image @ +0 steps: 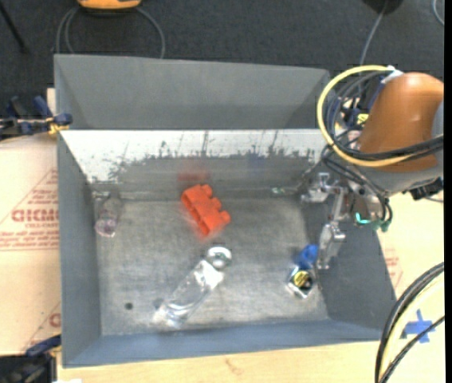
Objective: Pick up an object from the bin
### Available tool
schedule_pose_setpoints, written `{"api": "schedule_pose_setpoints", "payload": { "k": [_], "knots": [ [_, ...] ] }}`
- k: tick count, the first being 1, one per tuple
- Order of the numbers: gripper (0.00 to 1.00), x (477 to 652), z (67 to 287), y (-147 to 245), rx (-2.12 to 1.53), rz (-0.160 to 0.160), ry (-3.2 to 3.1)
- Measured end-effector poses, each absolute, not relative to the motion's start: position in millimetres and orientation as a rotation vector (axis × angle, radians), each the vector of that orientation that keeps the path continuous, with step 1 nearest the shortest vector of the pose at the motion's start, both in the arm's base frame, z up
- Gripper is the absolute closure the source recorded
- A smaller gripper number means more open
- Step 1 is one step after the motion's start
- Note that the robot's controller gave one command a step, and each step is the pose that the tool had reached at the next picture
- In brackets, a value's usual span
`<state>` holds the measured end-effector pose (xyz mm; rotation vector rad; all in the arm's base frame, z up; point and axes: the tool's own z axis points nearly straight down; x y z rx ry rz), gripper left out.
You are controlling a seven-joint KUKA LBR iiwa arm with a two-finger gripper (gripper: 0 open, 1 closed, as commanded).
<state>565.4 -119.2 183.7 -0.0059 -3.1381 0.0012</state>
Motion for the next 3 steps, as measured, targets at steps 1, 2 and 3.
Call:
{"api": "schedule_pose_setpoints", "payload": {
  "k": [1, 2, 3],
  "knots": [
    [0.00, 516.9, 71, -141, 0.240, 0.004, -3.146],
    [1.00, 520.1, 75, -140, 0.250, 0.007, -3.151],
    [1.00, 521.6, 330, -142, 0.675, 0.010, -3.081]
  ]
}}
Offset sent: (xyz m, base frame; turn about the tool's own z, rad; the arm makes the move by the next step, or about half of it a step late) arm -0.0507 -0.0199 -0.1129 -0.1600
